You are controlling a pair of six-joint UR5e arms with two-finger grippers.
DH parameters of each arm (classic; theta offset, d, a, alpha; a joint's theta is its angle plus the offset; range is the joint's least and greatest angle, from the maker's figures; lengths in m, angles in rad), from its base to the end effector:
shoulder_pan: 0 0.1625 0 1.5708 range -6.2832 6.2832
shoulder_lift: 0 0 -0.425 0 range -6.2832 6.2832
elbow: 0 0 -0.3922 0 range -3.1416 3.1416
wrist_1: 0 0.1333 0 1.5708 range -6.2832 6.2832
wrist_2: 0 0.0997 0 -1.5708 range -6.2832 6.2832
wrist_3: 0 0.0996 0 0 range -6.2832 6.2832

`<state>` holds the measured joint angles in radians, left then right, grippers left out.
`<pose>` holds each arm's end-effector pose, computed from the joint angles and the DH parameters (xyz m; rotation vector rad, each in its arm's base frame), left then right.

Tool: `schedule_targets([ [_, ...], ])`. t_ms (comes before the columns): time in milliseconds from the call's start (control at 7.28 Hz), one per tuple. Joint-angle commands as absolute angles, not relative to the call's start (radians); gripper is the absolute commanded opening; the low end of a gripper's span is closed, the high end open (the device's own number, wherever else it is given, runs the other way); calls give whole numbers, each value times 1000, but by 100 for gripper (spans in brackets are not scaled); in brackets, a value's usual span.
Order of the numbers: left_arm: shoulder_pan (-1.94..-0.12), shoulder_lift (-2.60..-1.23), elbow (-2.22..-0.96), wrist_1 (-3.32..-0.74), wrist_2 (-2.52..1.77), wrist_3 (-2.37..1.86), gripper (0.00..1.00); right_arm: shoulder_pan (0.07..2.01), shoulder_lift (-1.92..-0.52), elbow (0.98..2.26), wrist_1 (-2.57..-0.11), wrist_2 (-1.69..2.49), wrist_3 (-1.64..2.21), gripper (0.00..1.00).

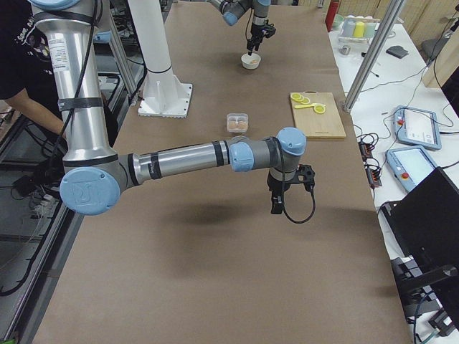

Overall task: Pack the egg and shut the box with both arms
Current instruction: 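Lower the left gripper into the bowl and grasp the brown egg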

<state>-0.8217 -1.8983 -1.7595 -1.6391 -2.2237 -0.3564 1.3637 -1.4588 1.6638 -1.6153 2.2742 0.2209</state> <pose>0.3584 -0.4923 0.3823 0.1485 0.8458 0.5593 -0.0440 -0.5446 0.5640 0.0013 -0.7185 -0.0432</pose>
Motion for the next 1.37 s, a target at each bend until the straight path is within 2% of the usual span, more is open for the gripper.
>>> schedule_targets([
  [0,-811,-1919,-1717,-1649,-2220,-350,80,1365,-1457,1664,-1615,2275,221,100],
  [275,-811,-1919,-1707,-1652,-2220,-341,70,1367,-1457,1664,-1615,2273,221,100],
  [687,-808,-1924,-1642,-1727,-2220,-342,70,1371,-1457,1664,-1615,2273,221,100],
  [1237,-802,-1925,-1638,-1730,-2220,-347,70,1373,-1454,1664,-1614,2273,219,100],
])
